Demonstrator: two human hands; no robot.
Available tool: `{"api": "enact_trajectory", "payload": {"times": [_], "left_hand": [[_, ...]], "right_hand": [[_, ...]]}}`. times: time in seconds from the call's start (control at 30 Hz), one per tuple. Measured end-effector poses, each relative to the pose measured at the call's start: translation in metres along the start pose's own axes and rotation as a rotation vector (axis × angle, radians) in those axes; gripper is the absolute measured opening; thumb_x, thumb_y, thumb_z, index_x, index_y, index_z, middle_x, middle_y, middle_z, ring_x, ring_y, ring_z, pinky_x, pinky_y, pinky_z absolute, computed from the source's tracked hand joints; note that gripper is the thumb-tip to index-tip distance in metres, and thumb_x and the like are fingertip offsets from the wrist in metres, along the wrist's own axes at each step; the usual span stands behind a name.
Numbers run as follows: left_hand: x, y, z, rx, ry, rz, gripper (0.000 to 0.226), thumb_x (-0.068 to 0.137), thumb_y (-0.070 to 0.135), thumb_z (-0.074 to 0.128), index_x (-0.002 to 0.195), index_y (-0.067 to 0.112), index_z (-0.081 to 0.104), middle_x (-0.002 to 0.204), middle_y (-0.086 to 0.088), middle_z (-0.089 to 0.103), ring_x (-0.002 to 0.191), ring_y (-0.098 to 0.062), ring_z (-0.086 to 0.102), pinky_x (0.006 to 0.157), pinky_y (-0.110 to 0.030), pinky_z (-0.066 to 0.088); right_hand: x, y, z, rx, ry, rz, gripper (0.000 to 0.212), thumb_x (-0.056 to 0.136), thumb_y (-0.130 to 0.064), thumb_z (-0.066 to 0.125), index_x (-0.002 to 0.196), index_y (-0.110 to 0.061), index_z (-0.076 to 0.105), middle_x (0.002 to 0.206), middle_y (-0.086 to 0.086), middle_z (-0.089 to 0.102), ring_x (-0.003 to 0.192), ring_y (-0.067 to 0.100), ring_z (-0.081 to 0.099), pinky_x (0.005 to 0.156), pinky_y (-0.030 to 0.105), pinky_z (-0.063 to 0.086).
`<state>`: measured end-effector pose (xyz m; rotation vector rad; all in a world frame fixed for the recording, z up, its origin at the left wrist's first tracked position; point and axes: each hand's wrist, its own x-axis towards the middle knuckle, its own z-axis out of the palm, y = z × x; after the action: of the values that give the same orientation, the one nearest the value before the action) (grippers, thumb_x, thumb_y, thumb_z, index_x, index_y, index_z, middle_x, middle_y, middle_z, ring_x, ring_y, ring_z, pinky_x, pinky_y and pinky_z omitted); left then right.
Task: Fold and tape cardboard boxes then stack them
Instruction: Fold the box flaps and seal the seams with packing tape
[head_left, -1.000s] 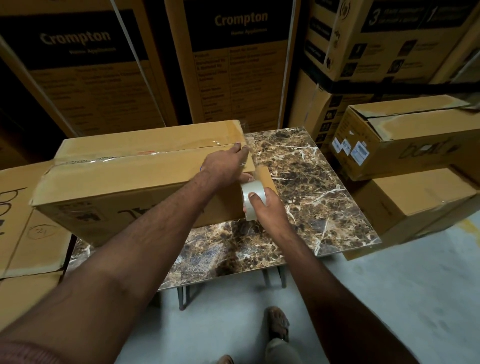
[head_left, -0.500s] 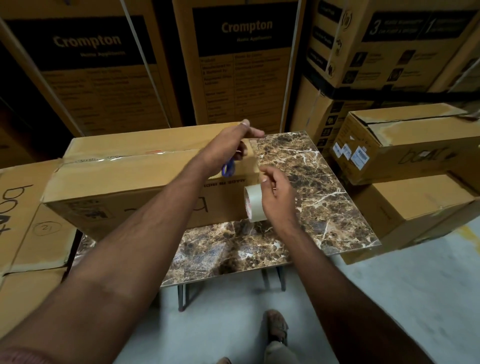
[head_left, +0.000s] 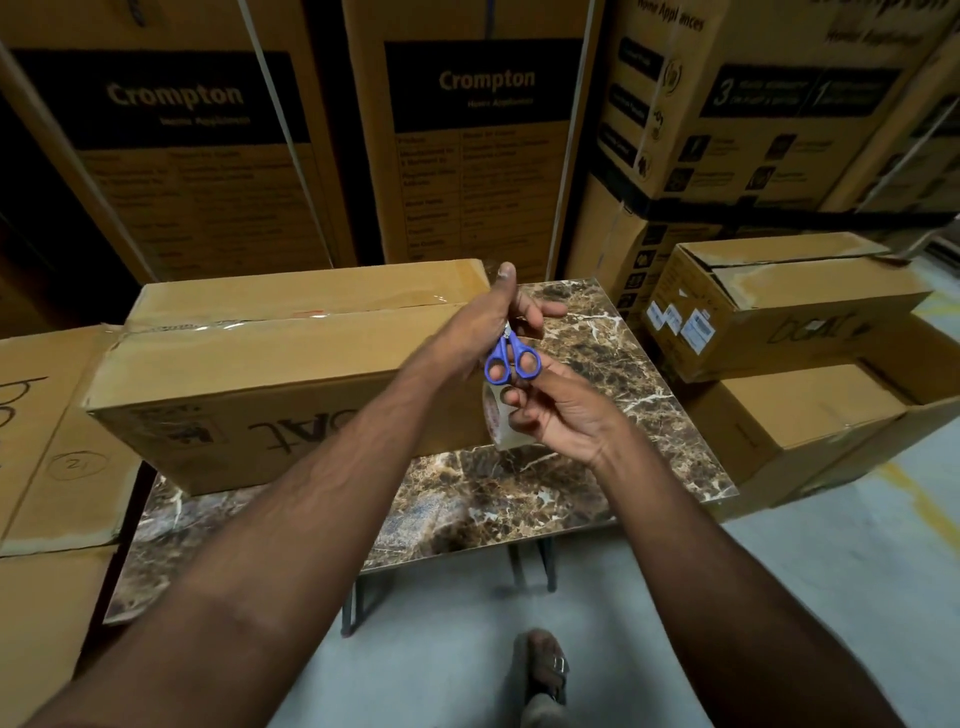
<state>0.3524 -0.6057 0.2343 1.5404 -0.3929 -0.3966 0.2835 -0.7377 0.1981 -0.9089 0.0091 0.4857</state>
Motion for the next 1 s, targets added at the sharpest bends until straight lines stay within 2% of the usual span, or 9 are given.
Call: {"api": "enact_trajectory", "payload": {"times": [0.13, 0.3, 0.4, 0.5, 0.57, 0.67, 0.73, 0.83, 1.0], "left_hand": [[-0.002, 0.002, 0.008, 0.088, 0.053, -0.021, 0.075, 0.104, 0.056, 0.010, 0.077, 0.008, 0.061, 0.120, -0.007, 0.071, 0.101, -0.026, 0.070, 0.090, -0.038, 0.052], [-0.010, -0.012, 0.009, 0.274, 0.233, -0.312, 0.069, 0.100, 0.067, 0.013, 0.081, 0.015, 0.055, 0.076, -0.005, 0.056, 0.069, -0.015, 0.047, 0.067, -0.032, 0.038], [-0.023, -0.032, 0.006, 0.568, 0.232, -0.644, 0.061, 0.102, 0.060, 0.035, 0.109, 0.006, 0.062, 0.099, -0.012, 0.065, 0.079, -0.016, 0.058, 0.072, -0.030, 0.048], [-0.025, -0.049, 0.021, 0.533, 0.264, -0.687, 0.067, 0.101, 0.058, 0.040, 0.135, 0.001, 0.052, 0.116, -0.015, 0.064, 0.092, -0.022, 0.062, 0.061, -0.026, 0.046], [-0.019, -0.062, 0.028, 0.458, 0.442, -0.649, 0.070, 0.099, 0.059, 0.044, 0.136, -0.001, 0.051, 0.129, -0.017, 0.060, 0.105, -0.028, 0.062, 0.068, -0.029, 0.047], [-0.011, -0.075, 0.036, 0.287, 0.597, -0.560, 0.052, 0.099, 0.049, 0.054, 0.110, -0.001, 0.061, 0.113, -0.015, 0.065, 0.097, -0.025, 0.063, 0.062, -0.028, 0.043], [-0.014, -0.078, 0.043, 0.159, 0.615, -0.512, 0.035, 0.099, 0.043, 0.057, 0.098, 0.008, 0.056, 0.105, -0.009, 0.061, 0.085, -0.018, 0.057, 0.061, -0.028, 0.041], [-0.024, -0.077, 0.048, 0.115, 0.553, -0.534, 0.032, 0.099, 0.044, 0.058, 0.106, 0.014, 0.051, 0.112, -0.009, 0.058, 0.096, -0.022, 0.056, 0.068, -0.032, 0.046], [-0.031, -0.073, 0.050, 0.104, 0.621, -0.551, 0.030, 0.099, 0.042, 0.058, 0.106, 0.013, 0.052, 0.116, -0.012, 0.059, 0.111, -0.031, 0.058, 0.092, -0.045, 0.051]], "right_hand": [[-0.002, -0.019, -0.002, -0.149, -0.096, 0.032, 0.035, 0.089, -0.009, 0.060, 0.124, -0.010, 0.058, 0.091, 0.010, 0.071, 0.057, 0.006, 0.058, 0.043, 0.010, 0.039], [0.001, -0.057, -0.044, -0.953, 0.023, 0.038, 0.033, 0.094, 0.000, 0.063, 0.123, -0.014, 0.062, 0.093, 0.012, 0.068, 0.068, 0.013, 0.061, 0.055, 0.021, 0.051], [0.011, -0.078, -0.079, -1.377, 0.036, 0.115, 0.029, 0.095, 0.001, 0.060, 0.118, -0.015, 0.064, 0.103, 0.013, 0.063, 0.076, 0.019, 0.063, 0.060, 0.025, 0.054], [0.028, -0.102, -0.094, -1.594, -0.091, 0.251, 0.029, 0.094, 0.004, 0.061, 0.120, -0.007, 0.064, 0.108, 0.016, 0.065, 0.084, 0.023, 0.065, 0.074, 0.035, 0.060], [0.038, -0.112, -0.096, -1.678, -0.206, 0.353, 0.027, 0.093, 0.000, 0.064, 0.118, -0.010, 0.064, 0.107, 0.013, 0.066, 0.085, 0.020, 0.066, 0.071, 0.029, 0.058], [0.053, -0.120, -0.100, -1.651, -0.317, 0.468, 0.029, 0.093, -0.005, 0.066, 0.121, -0.012, 0.064, 0.103, 0.005, 0.066, 0.082, 0.017, 0.065, 0.066, 0.024, 0.053], [0.061, -0.129, -0.109, -1.553, -0.358, 0.513, 0.029, 0.094, -0.002, 0.064, 0.122, -0.010, 0.067, 0.102, 0.008, 0.067, 0.085, 0.022, 0.062, 0.071, 0.030, 0.052], [0.068, -0.133, -0.115, -1.437, -0.381, 0.540, 0.030, 0.094, -0.001, 0.064, 0.124, -0.007, 0.068, 0.097, 0.013, 0.069, 0.086, 0.029, 0.057, 0.074, 0.039, 0.048], [0.092, -0.124, -0.104, -1.460, -0.522, 0.566, 0.028, 0.096, -0.003, 0.062, 0.123, -0.008, 0.068, 0.073, -0.005, 0.071, 0.060, 0.008, 0.056, 0.054, 0.021, 0.045]]}}
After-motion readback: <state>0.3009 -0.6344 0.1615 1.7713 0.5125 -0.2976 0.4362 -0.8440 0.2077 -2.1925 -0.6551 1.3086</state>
